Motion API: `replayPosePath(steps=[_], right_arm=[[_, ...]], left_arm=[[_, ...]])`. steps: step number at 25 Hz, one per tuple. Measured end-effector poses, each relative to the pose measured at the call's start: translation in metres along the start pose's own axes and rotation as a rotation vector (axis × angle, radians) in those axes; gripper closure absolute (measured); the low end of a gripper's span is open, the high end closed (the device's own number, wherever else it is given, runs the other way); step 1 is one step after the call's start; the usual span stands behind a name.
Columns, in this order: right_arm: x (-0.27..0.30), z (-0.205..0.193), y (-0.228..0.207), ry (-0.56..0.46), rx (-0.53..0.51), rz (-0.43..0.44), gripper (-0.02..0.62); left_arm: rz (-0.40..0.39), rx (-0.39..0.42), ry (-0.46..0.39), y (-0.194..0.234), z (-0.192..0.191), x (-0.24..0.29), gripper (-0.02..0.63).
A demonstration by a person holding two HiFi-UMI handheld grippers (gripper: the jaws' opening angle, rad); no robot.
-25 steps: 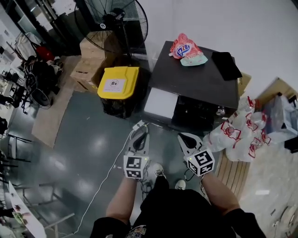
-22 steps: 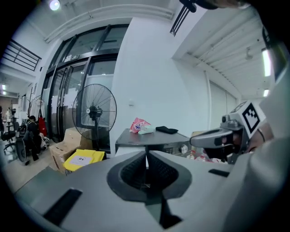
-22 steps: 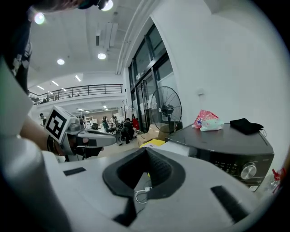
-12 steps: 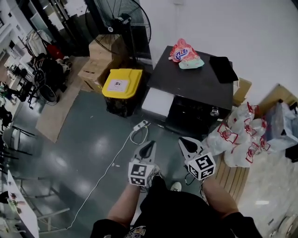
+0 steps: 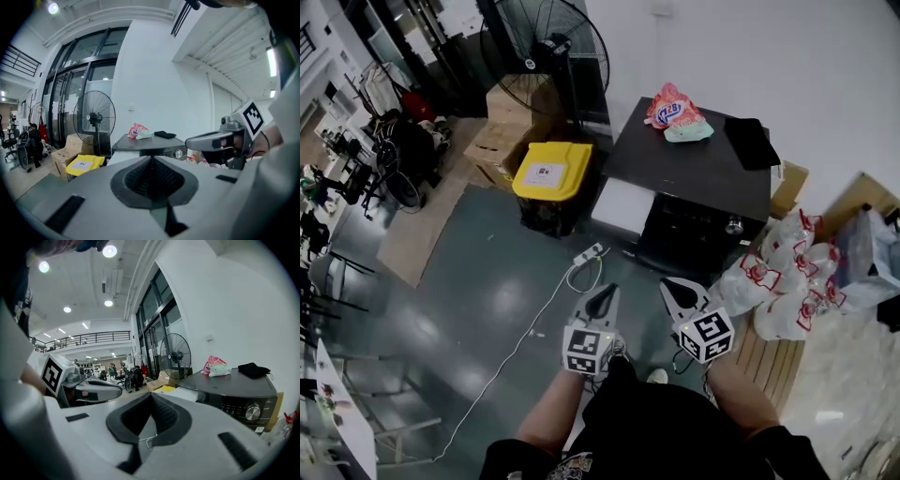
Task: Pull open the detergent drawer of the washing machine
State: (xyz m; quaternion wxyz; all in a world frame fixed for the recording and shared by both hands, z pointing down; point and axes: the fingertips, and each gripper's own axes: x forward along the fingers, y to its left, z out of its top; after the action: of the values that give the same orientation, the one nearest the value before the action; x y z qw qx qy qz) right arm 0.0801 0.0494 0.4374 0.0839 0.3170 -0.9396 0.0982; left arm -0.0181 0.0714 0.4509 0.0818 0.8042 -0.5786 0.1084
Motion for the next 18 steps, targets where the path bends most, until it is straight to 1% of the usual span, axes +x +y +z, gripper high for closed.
replayPosePath(steps=[7,18], right_arm=[[0.006,-0.002,0.007,-0.001,0.01,0.017,0.592],[0.004,-0.005,-0.008,0.002,0.03,0.014,0.592]], left_arm=[[0.004,0.007,0.006,0.004,0.002,-0.003,0.589],[0.004,-0.007,0.019,-0.008,-0.002,0.008,0.588]])
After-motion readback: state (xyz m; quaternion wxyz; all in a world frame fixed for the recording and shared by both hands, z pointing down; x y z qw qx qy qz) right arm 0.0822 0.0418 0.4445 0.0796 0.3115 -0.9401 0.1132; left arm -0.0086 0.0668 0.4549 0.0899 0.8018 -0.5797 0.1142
